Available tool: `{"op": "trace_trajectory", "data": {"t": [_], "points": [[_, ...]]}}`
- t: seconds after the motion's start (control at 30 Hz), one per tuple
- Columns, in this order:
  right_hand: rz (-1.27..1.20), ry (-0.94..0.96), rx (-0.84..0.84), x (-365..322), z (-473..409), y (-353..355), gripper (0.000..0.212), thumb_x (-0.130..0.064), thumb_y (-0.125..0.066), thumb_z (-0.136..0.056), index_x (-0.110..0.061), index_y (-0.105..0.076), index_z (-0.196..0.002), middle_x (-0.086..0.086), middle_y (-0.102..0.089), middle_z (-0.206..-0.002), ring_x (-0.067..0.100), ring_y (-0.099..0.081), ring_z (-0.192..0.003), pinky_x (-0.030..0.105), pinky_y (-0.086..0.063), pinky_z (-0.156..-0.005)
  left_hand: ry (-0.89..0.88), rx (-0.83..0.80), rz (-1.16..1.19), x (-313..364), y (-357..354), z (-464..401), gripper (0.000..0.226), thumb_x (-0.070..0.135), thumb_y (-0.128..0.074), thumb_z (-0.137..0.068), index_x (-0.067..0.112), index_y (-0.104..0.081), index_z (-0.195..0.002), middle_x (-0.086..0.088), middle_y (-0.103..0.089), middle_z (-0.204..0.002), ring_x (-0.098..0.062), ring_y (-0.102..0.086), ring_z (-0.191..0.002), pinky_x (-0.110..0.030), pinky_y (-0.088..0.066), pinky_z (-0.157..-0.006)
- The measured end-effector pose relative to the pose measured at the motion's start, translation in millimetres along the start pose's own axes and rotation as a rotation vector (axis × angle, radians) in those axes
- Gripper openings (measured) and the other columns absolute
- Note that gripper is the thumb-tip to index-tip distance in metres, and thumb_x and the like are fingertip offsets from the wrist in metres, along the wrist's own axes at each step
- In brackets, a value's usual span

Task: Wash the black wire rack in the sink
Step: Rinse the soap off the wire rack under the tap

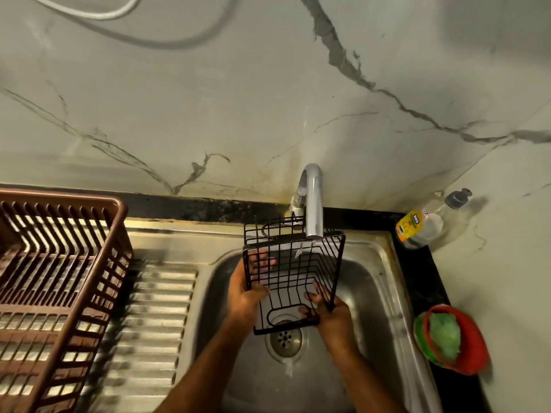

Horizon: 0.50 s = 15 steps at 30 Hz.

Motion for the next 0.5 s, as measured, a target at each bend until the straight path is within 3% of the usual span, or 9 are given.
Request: {"op": "trace_trajectory", "data": {"t": [0.07,0.1,0.17,0.23,0.3,0.37,0.47,0.5], "points": [[0.31,0.115,0.135,-6.1,3.8,0.6,0.035,-0.018,-0.06,-0.1,-0.033,-0.055,-0.131,0.003,-0.072,-0.115,0.027,-0.069,-0.11,0.032,-0.058,-0.083,-0.023,0.073,-0.031,1.1,-2.4,-8.9,0.053,0.004,-0.053,-0.069,-0.011,-0.061,-0.119,-0.008,-0.074,-0.099,-0.018,-0.071,-0.096,-0.029,-0.055,-0.083],[0.499,0.208,0.261,-11.1,7.9,5.7,0.053,-0.017,-0.064,-0.097,-0.031,-0.044,-0.144,0.008,-0.066,-0.129,0.028,-0.063,-0.121,0.031,-0.055,-0.092,-0.024,0.085,-0.042,3.4,-3.3,-13.1,0.053,0.002,-0.051,-0.069,-0.01,-0.062,-0.119,-0.008,-0.074,-0.098,-0.016,-0.071,-0.095,-0.028,-0.055,-0.082],[0.629,0.462,0.472,-27.0,34.6,11.3,0.072,-0.013,-0.067,-0.092,-0.014,-0.033,-0.155,0.016,-0.045,-0.153,0.03,-0.043,-0.141,0.03,-0.041,-0.107,-0.053,0.08,-0.034,8.6,-7.0,-19.4,0.052,0.001,-0.049,-0.071,-0.007,-0.062,-0.121,-0.011,-0.074,-0.103,-0.019,-0.071,-0.1,-0.029,-0.057,-0.086],[0.701,0.773,0.447,-32.4,68.0,-0.4,0.074,-0.01,-0.062,-0.09,-0.006,-0.03,-0.156,0.017,-0.032,-0.162,0.029,-0.026,-0.152,0.032,-0.028,-0.12,-0.068,0.066,-0.012,15.3,-11.7,-20.3,0.049,0.002,-0.05,-0.071,-0.006,-0.063,-0.118,-0.009,-0.074,-0.101,-0.017,-0.07,-0.099,-0.025,-0.056,-0.084],[0.888,0.915,0.205,-15.4,82.5,-26.5,0.09,-0.01,-0.065,-0.078,-0.008,-0.024,-0.159,0.015,-0.024,-0.166,0.028,-0.018,-0.155,0.038,-0.021,-0.123,-0.071,0.047,0.01,17.2,-17.7,-17.7,0.04,0.004,-0.052,-0.072,-0.002,-0.065,-0.11,0.001,-0.076,-0.095,-0.009,-0.07,-0.093,-0.019,-0.054,-0.08],[1.215,0.886,-0.047,4.7,68.4,-48.4,0.112,-0.016,-0.071,-0.068,-0.011,-0.009,-0.162,0.011,-0.007,-0.17,0.03,-0.01,-0.156,0.044,-0.015,-0.121,-0.071,0.035,0.053,19.2,-26.3,-7.7,0.033,0.004,-0.054,-0.072,0.01,-0.063,-0.103,0.014,-0.076,-0.088,0.0,-0.069,-0.086,-0.014,-0.053,-0.075],[1.375,0.641,-0.01,7.1,35.2,-50.1,0.119,-0.015,-0.068,-0.08,-0.015,0.022,-0.157,0.004,0.034,-0.163,0.038,0.014,-0.154,0.052,0.016,-0.121,-0.089,0.042,0.13,21.1,-34.9,3.3,0.038,0.004,-0.053,-0.07,0.019,-0.057,-0.105,0.024,-0.074,-0.087,0.003,-0.068,-0.086,-0.011,-0.052,-0.074],[1.393,0.568,0.028,3.8,30.1,-48.8,0.117,-0.017,-0.068,-0.084,-0.015,0.024,-0.156,0.002,0.039,-0.16,0.044,0.021,-0.151,0.055,0.02,-0.119,-0.102,0.05,0.14,22.0,-36.2,3.9,0.04,0.004,-0.052,-0.07,0.019,-0.057,-0.106,0.024,-0.074,-0.089,-0.001,-0.068,-0.089,-0.011,-0.052,-0.075]]}}
Point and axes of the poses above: each hand's wrist, its own z-axis away from the middle knuckle, its own y-axis out of the back of the hand, x = y × z, the point moved 5 cm from there along -z, towards the middle knuckle
